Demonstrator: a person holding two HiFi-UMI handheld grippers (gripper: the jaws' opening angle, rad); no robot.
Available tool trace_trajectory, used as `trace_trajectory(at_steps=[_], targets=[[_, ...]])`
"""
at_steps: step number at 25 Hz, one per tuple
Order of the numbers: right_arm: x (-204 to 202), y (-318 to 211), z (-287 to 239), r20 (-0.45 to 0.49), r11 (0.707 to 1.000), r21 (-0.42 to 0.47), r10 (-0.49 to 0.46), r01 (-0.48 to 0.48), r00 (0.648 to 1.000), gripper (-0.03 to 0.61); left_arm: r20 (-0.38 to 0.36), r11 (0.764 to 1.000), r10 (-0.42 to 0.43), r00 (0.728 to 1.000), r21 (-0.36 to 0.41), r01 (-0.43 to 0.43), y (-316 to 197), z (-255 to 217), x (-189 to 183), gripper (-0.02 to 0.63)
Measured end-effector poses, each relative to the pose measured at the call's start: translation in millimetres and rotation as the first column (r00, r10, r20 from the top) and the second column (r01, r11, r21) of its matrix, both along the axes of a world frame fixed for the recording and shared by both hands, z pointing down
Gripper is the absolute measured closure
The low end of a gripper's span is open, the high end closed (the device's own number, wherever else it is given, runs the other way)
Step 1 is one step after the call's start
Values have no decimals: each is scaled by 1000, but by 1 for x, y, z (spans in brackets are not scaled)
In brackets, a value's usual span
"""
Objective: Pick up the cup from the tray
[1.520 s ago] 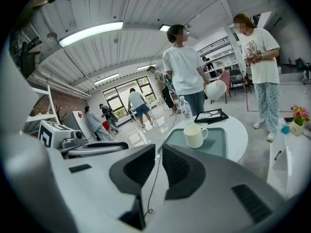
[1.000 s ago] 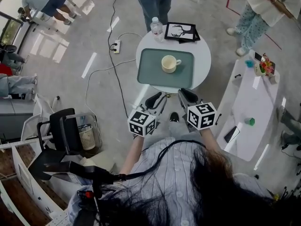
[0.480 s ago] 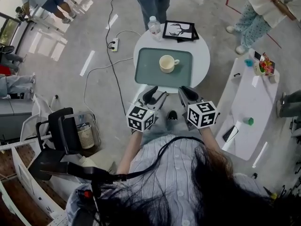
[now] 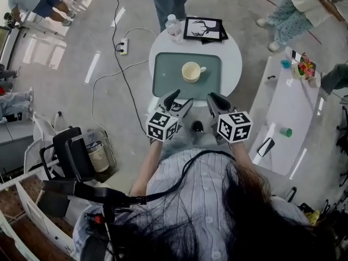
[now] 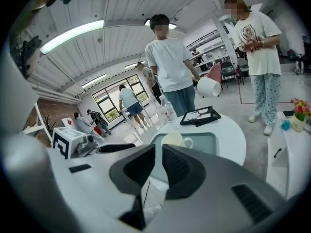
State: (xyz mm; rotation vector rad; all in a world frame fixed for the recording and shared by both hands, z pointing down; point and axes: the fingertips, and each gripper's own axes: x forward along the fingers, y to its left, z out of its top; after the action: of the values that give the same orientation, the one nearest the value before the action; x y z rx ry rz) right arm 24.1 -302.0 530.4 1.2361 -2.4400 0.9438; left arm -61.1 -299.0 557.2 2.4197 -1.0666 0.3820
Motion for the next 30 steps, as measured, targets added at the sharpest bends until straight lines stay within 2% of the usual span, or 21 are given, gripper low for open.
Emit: trace_trajectory(at_steps=[5,10,15,17,19,20,27,30], targets=[[-3,-27,6,4,999,-25,43,-43,999,518,17,997,58,998,-46,-58,-21,25,3,353],[-1,-48,19,-6,995,-62,81,-82,997,518,32,994,79,996,-77,-77,-46,48,2,321],[4,-60,28,-23,990,-91,105,-107,994,518,58,993,87,995,-84,-82,-69,71,1,305],[6,-63,31,-29,988,-103,110,-112,994,518,43,991,116,992,-77,-112,-75,77,6,266],[8,-64,34,-30,986,-114,116,-119,993,518,38,986,159,987,-53,-156,-80,81,13,195],[9,-63,35,-29,985,-120,120,-122,992,518,46,984,175,983,-46,-173,-81,85,16,185],[9,-57,46,-28,981,-152,119,-122,992,518,89,985,168,982,-49,-164,-94,110,19,178],[4,-56,51,-16,979,-161,121,-122,993,518,83,978,205,975,-41,-203,-94,117,23,159]])
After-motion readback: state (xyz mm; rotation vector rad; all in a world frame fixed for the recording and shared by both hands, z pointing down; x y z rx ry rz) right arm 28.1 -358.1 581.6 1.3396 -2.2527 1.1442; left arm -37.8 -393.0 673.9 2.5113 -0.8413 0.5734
